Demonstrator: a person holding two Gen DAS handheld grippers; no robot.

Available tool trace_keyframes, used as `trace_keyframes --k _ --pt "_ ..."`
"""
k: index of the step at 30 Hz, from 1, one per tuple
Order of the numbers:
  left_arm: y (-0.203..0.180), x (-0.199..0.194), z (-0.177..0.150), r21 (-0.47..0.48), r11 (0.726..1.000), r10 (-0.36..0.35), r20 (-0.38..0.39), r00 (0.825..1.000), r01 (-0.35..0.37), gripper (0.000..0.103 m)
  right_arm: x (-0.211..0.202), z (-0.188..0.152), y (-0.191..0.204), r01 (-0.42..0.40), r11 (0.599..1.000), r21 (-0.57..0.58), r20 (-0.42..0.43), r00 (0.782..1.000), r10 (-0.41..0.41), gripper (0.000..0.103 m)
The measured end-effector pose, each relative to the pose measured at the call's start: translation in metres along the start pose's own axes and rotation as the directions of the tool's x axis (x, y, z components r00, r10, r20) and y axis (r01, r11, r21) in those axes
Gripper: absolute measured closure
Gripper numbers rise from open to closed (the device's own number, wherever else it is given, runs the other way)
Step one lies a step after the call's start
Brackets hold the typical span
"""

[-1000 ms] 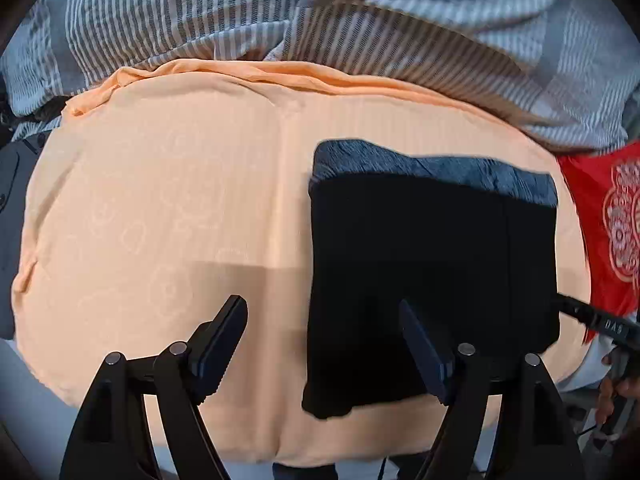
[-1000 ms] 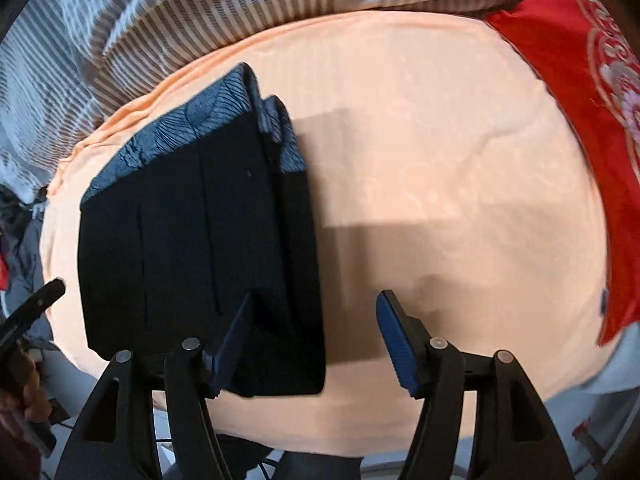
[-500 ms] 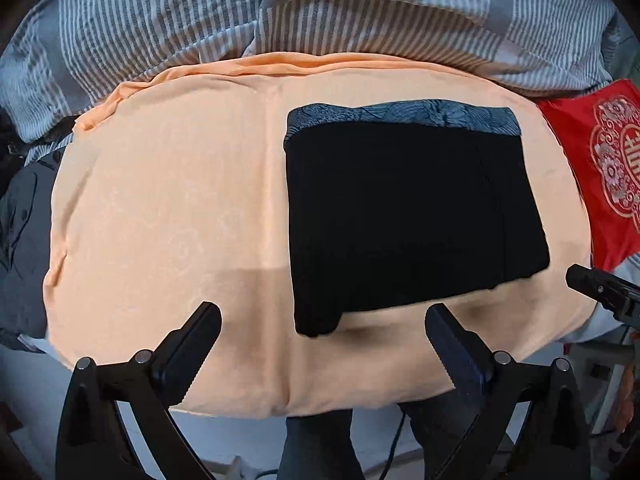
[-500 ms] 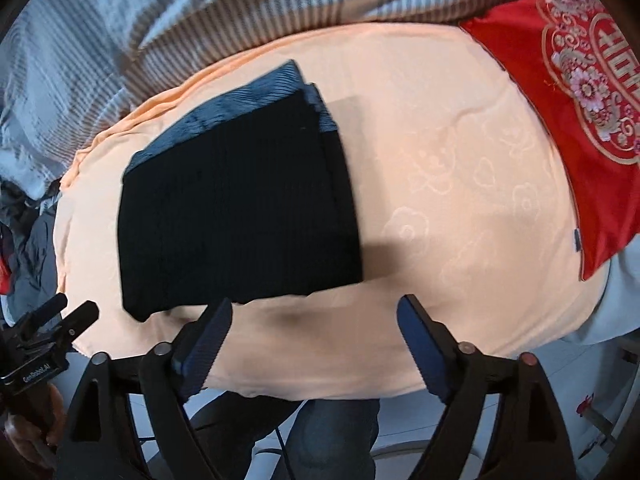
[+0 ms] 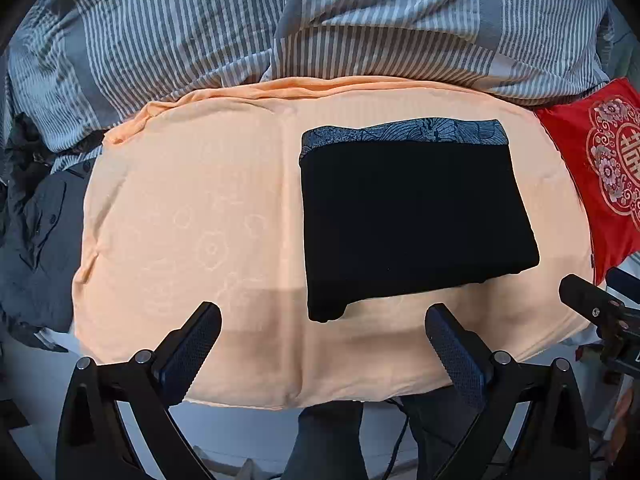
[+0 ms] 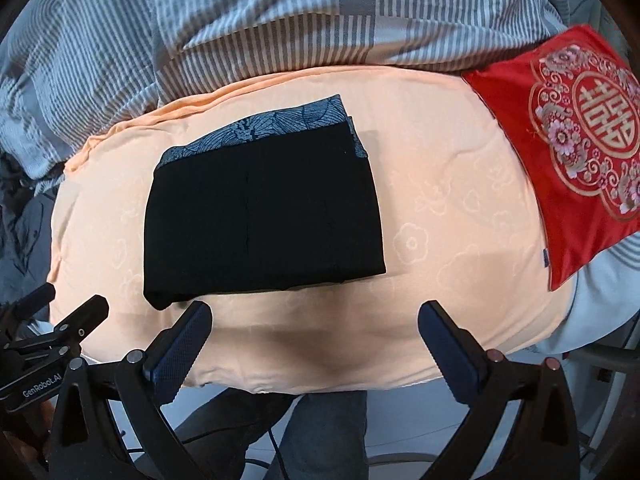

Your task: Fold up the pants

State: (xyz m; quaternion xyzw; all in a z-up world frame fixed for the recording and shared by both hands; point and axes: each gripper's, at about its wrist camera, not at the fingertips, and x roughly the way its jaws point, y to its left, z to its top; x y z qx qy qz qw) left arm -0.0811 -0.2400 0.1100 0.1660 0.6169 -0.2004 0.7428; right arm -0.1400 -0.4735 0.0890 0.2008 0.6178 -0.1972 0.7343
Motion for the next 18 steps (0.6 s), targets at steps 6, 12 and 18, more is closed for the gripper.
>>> trace_keyframes --k 6,12,18 --pt "0.003 -0.005 0.004 -0.007 1.0 0.004 -0.006 1.0 -0.004 0.001 -0.009 0.001 0.007 -0.018 1.0 0.001 -0.01 1.0 0.018 0.0" --pt "-0.001 -0.01 0.005 -0.003 1.0 -0.005 -0.012 1.0 0.004 0.001 -0.015 0.004 0.01 0.001 1.0 -0.004 -0.011 1.0 -0.001 0.0" --pt "-0.009 -0.013 0.008 0.027 1.0 -0.011 -0.01 1.0 0.011 0.001 -0.02 0.011 0.013 0.03 0.999 -0.02 0.003 1.0 -0.03 0.0"
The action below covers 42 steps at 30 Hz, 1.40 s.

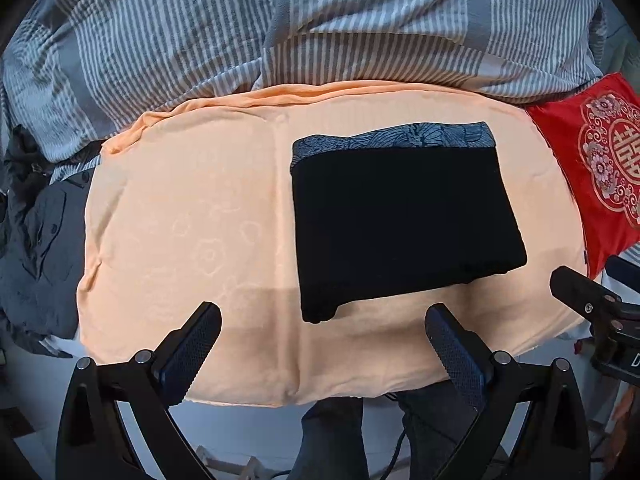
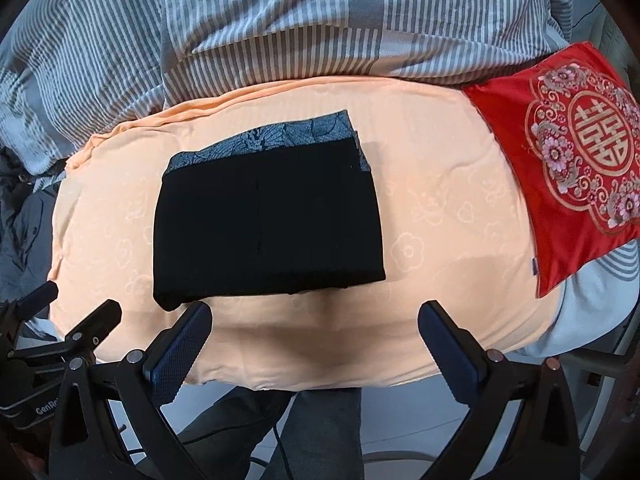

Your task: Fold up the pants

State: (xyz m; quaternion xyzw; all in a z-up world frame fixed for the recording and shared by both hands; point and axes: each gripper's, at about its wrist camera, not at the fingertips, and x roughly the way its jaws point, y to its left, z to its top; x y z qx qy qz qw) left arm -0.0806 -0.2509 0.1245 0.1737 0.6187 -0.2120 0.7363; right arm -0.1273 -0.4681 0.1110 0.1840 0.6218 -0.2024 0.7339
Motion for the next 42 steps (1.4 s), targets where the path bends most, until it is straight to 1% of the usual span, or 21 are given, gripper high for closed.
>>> trace_keyframes --k 12,26,42 --pt "-0.009 -0.002 0.002 0.034 0.999 0.004 0.002 1.0 -0.004 0.001 -0.004 0.003 0.004 0.045 0.998 -0.045 0.012 0.999 -0.044 0.0" --pt "-0.015 -0.009 0.001 0.053 0.998 0.025 0.032 0.999 -0.026 0.001 -0.006 0.001 0.002 0.048 0.998 -0.045 0.018 0.999 -0.047 0.0" --pt "-0.017 -0.01 0.001 0.053 0.998 0.026 0.026 0.999 -0.027 0.001 -0.007 0.001 0.002 0.046 0.998 -0.042 0.017 0.999 -0.045 0.0"
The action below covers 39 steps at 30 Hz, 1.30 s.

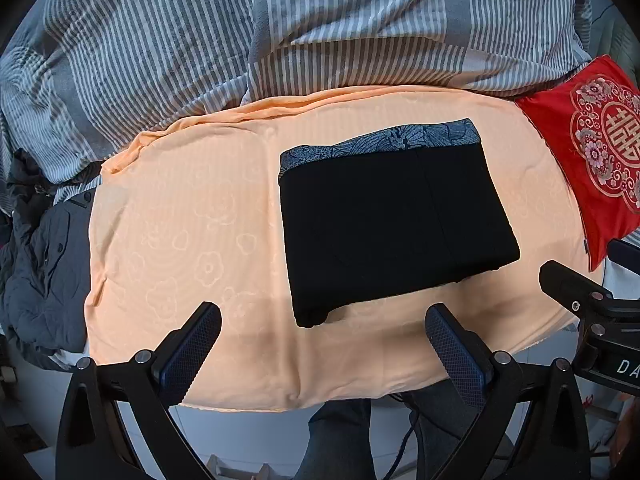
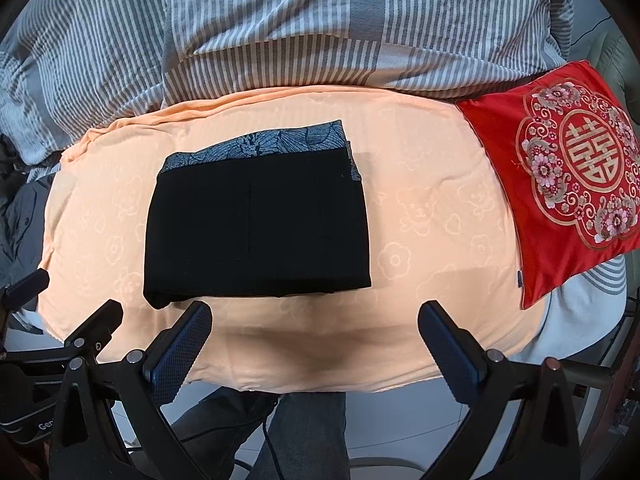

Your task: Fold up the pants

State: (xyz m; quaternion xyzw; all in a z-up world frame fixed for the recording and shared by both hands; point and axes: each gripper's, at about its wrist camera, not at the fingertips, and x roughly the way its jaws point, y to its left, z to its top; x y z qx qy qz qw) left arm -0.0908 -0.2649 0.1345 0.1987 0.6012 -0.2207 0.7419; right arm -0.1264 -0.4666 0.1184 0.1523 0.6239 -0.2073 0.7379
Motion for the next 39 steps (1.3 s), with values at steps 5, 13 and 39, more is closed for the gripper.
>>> trace_keyframes --k 5,13,39 --pt "0.0005 -0.0002 0.0001 -0.002 1.0 -0.001 0.002 1.0 0.001 0.001 0.0 -0.0004 -0.0007 -0.001 1.0 0.002 0.0 1.0 0.001 0.0" --pt "0.0004 0.0007 -0.0002 -0.009 1.0 0.001 0.001 1.0 -0.001 0.001 0.001 -0.0006 -0.0006 -0.002 1.0 -0.001 -0.002 1.0 0.002 0.0" --pt "0.0093 0.0059 -0.0001 -0.043 0.999 -0.019 -0.006 1.0 0.019 0.001 0.0045 0.0007 0.0053 -0.006 1.0 -0.005 -0.009 1.0 0.006 0.0"
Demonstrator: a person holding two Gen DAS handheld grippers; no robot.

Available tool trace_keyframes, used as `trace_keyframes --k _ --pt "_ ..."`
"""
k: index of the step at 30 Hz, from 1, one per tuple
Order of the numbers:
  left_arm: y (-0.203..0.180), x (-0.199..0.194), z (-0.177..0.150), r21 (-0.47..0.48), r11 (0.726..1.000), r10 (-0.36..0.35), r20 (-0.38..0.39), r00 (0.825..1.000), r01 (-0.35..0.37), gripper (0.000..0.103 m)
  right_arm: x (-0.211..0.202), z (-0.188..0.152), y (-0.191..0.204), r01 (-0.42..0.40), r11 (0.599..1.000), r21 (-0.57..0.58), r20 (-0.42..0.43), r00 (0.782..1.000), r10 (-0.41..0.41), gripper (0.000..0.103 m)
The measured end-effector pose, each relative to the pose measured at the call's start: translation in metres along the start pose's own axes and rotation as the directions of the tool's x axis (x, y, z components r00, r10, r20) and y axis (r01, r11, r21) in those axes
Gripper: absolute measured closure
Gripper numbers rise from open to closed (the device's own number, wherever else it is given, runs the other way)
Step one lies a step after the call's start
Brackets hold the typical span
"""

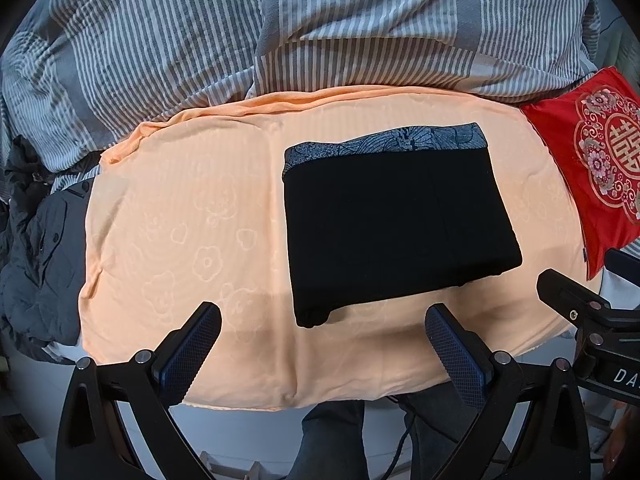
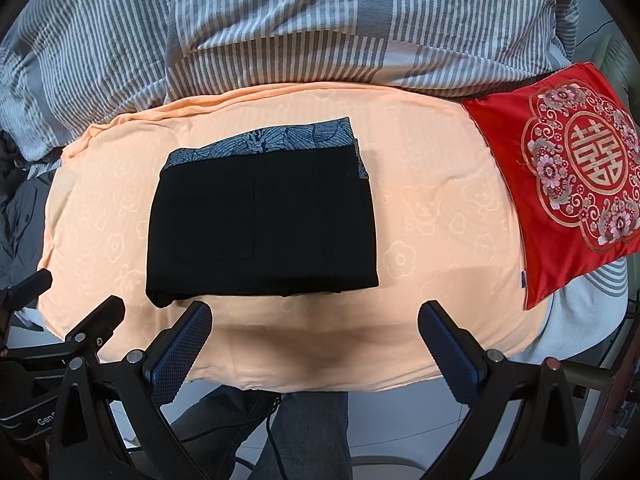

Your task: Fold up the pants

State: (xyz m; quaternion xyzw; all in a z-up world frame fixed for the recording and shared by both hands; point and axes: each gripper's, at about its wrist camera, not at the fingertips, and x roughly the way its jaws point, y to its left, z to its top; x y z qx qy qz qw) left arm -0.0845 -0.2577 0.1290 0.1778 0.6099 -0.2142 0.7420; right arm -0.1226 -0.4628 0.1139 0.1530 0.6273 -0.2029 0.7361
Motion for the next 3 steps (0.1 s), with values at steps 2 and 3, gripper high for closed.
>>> trace_keyframes --k 2,3 --pt "0.0004 0.0008 0.0 -0.003 1.0 -0.006 -0.004 1.0 0.006 0.001 0.001 0.0011 0.0003 0.0 1.0 0.001 -0.002 1.0 0.0 0.0" --pt "0.0006 0.0014 0.0 -0.003 1.0 -0.008 -0.007 1.0 0.008 0.001 0.0015 0.0015 0.0 0.0 1.0 0.001 -0.004 1.0 0.0 0.0"
